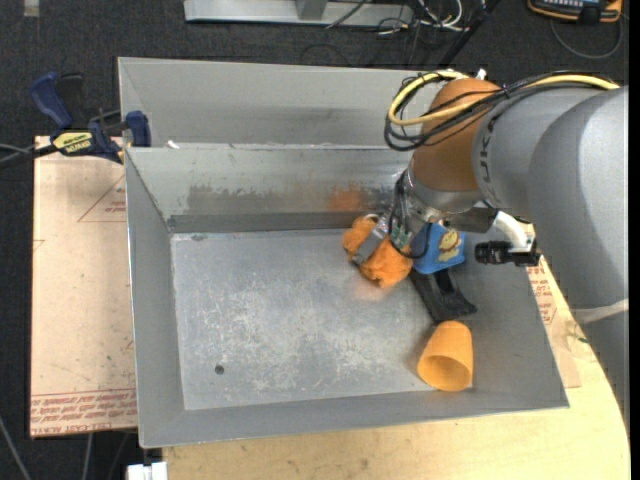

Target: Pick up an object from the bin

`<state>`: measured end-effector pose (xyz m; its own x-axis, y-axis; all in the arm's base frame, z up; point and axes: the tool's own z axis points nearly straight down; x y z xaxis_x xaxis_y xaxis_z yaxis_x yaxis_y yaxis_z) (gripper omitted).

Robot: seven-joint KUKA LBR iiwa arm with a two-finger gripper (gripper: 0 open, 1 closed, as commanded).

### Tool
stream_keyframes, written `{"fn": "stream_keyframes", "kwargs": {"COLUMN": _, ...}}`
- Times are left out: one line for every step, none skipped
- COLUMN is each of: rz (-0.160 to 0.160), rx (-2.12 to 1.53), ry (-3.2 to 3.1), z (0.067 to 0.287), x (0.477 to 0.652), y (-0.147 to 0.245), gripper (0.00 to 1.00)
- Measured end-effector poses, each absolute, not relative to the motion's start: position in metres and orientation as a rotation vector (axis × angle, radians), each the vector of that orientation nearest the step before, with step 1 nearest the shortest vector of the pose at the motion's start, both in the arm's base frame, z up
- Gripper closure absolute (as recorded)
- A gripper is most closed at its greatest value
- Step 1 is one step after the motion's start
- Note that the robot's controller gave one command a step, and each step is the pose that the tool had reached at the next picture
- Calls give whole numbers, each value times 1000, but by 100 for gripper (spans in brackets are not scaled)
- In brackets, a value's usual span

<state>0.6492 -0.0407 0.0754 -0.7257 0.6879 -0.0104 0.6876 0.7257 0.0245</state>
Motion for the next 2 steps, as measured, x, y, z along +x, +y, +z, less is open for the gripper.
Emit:
{"fn": "stream_keyframes", "kwargs": {"rz": 28, "rx": 1154, "ry": 2904, "z": 78, "x": 648, "y": -40, "gripper": 100}}
{"fn": "stream_keyframes", "kwargs": {"rz": 25, "rx": 1154, "ry": 2909, "z": 96, "x": 646, "y": -40, "gripper": 100}}
